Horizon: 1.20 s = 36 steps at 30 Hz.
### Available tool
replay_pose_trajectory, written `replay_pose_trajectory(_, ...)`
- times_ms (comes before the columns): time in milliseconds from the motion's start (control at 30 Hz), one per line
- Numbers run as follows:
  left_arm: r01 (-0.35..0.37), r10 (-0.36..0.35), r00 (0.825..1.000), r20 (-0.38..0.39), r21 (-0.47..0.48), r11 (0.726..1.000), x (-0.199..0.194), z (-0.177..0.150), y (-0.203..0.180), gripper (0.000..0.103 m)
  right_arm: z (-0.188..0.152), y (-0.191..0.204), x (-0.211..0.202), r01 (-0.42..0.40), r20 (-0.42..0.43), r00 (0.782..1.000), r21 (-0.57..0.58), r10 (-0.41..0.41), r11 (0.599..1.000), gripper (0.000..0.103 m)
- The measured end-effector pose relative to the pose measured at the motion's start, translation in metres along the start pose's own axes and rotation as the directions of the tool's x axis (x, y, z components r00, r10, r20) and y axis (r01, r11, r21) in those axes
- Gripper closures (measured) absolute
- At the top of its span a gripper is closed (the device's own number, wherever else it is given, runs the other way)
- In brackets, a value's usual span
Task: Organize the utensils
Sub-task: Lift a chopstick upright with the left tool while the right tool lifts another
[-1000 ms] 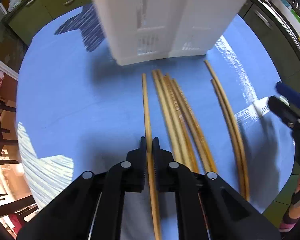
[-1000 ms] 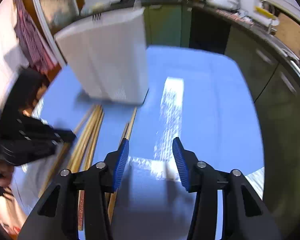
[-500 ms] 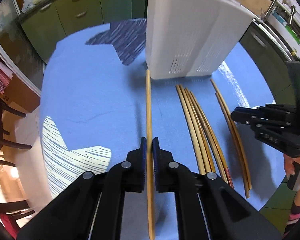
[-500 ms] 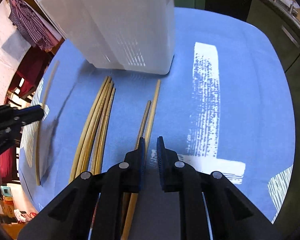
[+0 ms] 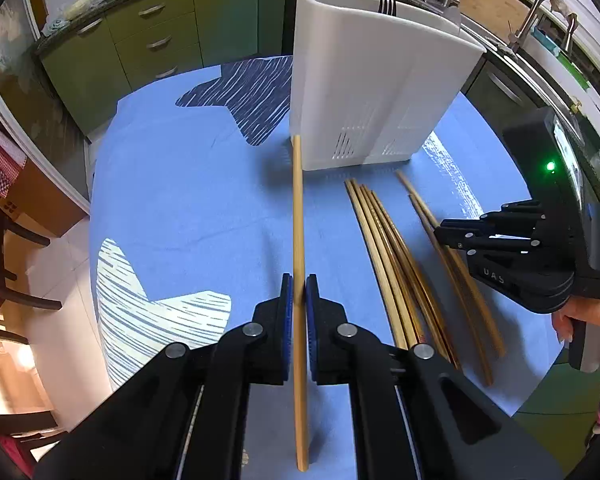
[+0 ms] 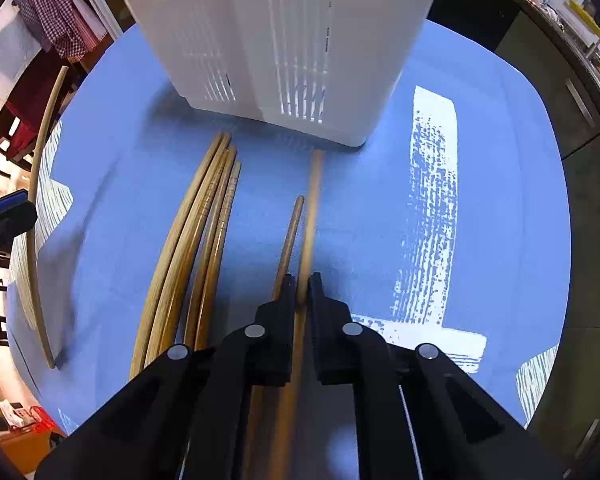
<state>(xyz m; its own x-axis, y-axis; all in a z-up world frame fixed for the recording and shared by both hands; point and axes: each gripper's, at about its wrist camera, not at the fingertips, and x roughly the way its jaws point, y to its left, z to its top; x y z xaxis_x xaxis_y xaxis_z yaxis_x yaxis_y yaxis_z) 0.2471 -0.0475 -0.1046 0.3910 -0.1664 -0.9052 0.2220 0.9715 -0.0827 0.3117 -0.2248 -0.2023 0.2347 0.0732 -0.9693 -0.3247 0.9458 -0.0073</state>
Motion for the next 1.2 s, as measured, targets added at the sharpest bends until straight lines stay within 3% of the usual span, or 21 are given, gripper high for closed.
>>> replay_pose_trajectory(200,0.003,-0.003,1.000,0.024,0.000,1.000,-0.010,-0.002,0.003,0.097,-0.018,-0.009,-0.034,-0.079,0.089,0.993,0.026,0.077,0.997,0.096)
replay_pose_trajectory(533,0.012,-0.014,0.995,0.102,0.021,1.000,-0.050,-0.013,0.000,0.097,-0.070,-0.024,-0.129,-0.177,0.306,0.938,0.020,0.163,0.984,0.096)
replay_pose_trajectory(833,0.005,-0.012,0.984,0.175,0.042,0.999,-0.088,-0.030,-0.002,0.097,-0.104,-0.044,-0.157,-0.185,0.360,0.918,0.024,0.165,0.982,0.096)
replay_pose_trajectory(1200,0.010,-0.023,0.979,0.201,0.062,0.998,-0.107,-0.038,-0.007,0.097,-0.110,-0.051,-0.166,-0.190,0.403,0.901,0.030,0.162,0.981,0.096)
